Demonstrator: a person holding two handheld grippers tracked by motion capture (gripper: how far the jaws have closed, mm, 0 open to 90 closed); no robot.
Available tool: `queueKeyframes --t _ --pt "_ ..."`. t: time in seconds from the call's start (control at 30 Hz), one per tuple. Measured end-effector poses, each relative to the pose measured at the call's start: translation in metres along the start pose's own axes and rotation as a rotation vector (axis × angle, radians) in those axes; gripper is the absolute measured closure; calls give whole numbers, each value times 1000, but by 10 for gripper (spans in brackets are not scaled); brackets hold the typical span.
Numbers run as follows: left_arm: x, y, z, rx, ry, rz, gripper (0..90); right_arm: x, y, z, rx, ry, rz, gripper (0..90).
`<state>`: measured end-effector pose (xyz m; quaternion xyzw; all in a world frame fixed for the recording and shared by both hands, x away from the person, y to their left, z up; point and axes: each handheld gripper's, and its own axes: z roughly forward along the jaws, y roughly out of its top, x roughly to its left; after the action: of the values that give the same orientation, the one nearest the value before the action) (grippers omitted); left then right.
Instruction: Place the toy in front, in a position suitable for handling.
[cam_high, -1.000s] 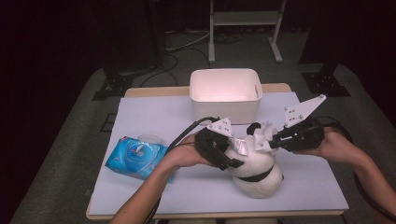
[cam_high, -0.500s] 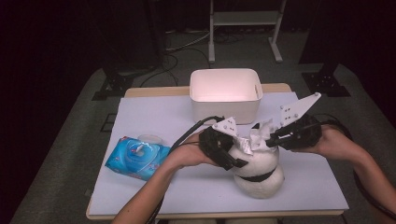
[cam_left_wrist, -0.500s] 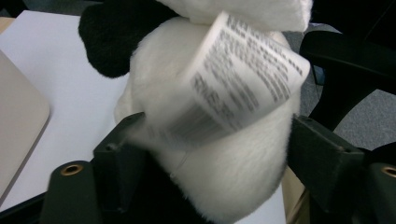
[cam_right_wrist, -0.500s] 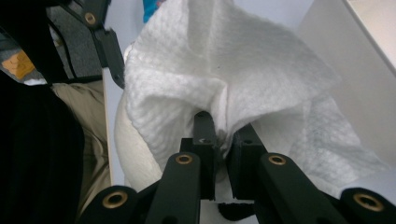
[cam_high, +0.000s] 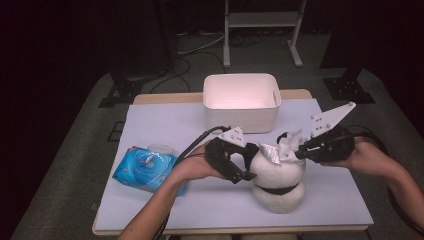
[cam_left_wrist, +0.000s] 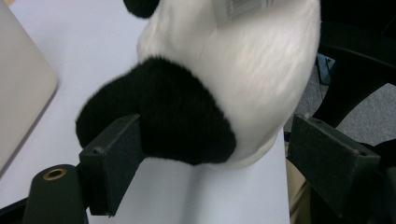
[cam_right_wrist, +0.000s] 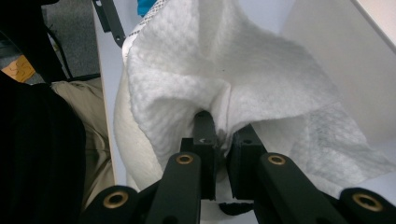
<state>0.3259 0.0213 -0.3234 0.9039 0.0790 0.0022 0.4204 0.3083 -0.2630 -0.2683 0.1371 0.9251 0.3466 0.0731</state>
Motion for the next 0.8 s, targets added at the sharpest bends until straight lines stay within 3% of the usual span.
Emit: queueKeyframes --t 0.27,0.5,0.63,0.8 --pt "5 -12 12 7 -28 -38 166 0 -6 -1 -7 -5 6 825" --pt "4 -15 29 35 -69 -45 132 3 -7 -2 -18 0 5 825" --pt "7 -17 37 -38 -81 -92 146 5 -5 -3 -15 -1 -2 824" --pt "8 -16 34 -76 -76 -89 196 5 -5 -4 -25 -1 -5 825"
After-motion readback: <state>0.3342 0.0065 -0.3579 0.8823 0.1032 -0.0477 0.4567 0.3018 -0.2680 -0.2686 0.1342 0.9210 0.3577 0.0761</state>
